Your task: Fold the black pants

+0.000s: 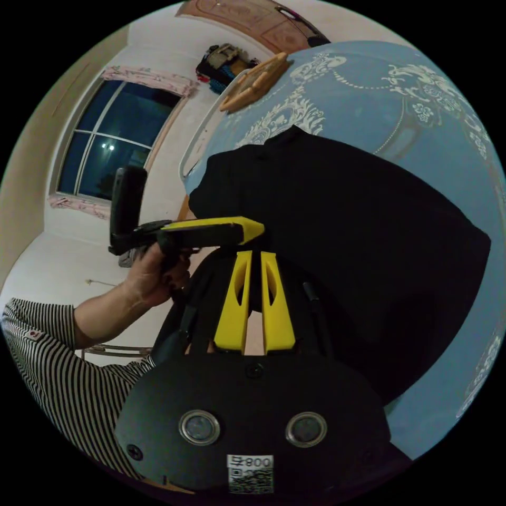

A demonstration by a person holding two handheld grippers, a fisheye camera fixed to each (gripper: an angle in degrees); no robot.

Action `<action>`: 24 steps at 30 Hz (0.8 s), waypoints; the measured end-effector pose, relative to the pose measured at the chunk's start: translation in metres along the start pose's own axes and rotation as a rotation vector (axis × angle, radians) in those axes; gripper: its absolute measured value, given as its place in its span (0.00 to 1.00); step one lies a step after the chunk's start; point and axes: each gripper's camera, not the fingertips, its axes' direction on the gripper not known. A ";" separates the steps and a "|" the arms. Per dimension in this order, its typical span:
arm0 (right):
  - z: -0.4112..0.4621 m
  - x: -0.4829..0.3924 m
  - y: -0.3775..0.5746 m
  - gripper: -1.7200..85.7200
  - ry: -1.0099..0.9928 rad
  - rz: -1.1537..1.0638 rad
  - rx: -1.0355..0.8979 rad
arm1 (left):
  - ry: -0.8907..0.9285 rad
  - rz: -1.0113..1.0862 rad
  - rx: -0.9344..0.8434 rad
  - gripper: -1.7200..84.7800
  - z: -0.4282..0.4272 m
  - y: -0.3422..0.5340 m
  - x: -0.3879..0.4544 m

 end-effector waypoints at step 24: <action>-0.123 0.117 0.068 0.02 0.095 0.284 0.210 | -0.035 0.008 0.035 0.03 0.046 0.048 0.121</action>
